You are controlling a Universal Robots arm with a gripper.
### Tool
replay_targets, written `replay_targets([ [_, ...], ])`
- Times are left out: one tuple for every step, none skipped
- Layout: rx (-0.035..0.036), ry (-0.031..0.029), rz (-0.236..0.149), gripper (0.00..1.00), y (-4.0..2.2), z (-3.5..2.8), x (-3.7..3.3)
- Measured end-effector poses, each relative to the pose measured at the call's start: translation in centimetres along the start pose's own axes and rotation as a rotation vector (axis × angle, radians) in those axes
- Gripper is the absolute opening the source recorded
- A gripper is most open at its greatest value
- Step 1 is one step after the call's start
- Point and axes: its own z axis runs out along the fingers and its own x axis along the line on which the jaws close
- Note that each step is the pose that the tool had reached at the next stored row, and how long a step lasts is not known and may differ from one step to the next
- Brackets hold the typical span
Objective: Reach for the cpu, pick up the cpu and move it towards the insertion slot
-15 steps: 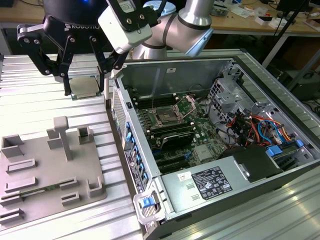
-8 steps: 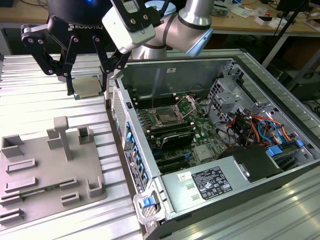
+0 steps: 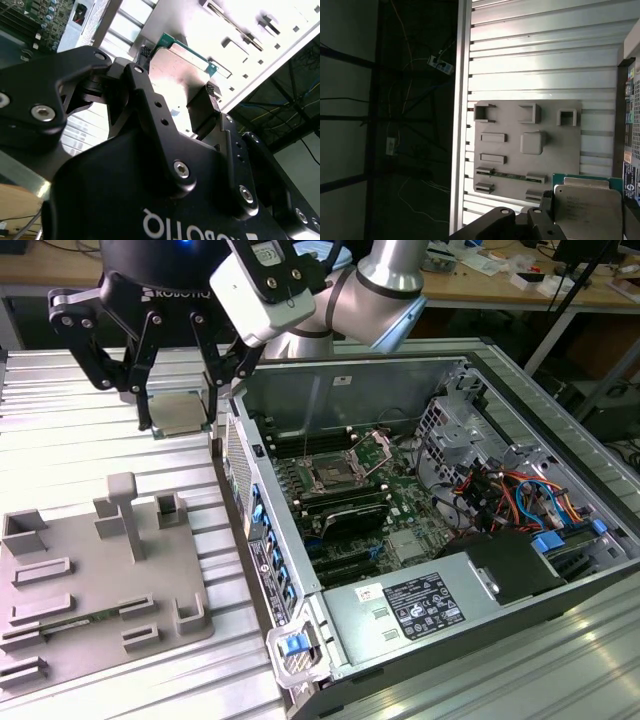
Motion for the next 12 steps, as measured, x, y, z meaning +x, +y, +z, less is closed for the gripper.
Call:
replay_targets([
  [0.0,0.0,0.0,0.55,0.0,0.0,-0.04],
  [0.0,0.0,0.0,0.55,-0.01,0.0,-0.09],
  [0.0,0.0,0.0,0.55,-0.01,-0.01,-0.18],
  [0.0,0.0,0.0,0.55,-0.02,-0.01,-0.26],
  [-0.0001,-0.0001,0.0,0.55,-0.02,-0.01,-0.31],
  [0.0,0.0,0.0,0.55,-0.03,-0.01,-0.4],
  [0.0,0.0,0.0,0.55,-0.03,-0.02,-0.46],
  [-0.0001,-0.0001,0.0,0.55,-0.04,-0.02,-0.52],
  [0.0,0.0,0.0,0.55,-0.04,-0.02,-0.58],
  [-0.0001,0.0,0.0,0.55,-0.05,-0.02,-0.68],
  [0.0,0.0,0.0,0.55,-0.06,-0.03,-0.76],
  [0.0,0.0,0.0,0.55,-0.07,-0.03,-0.9],
])
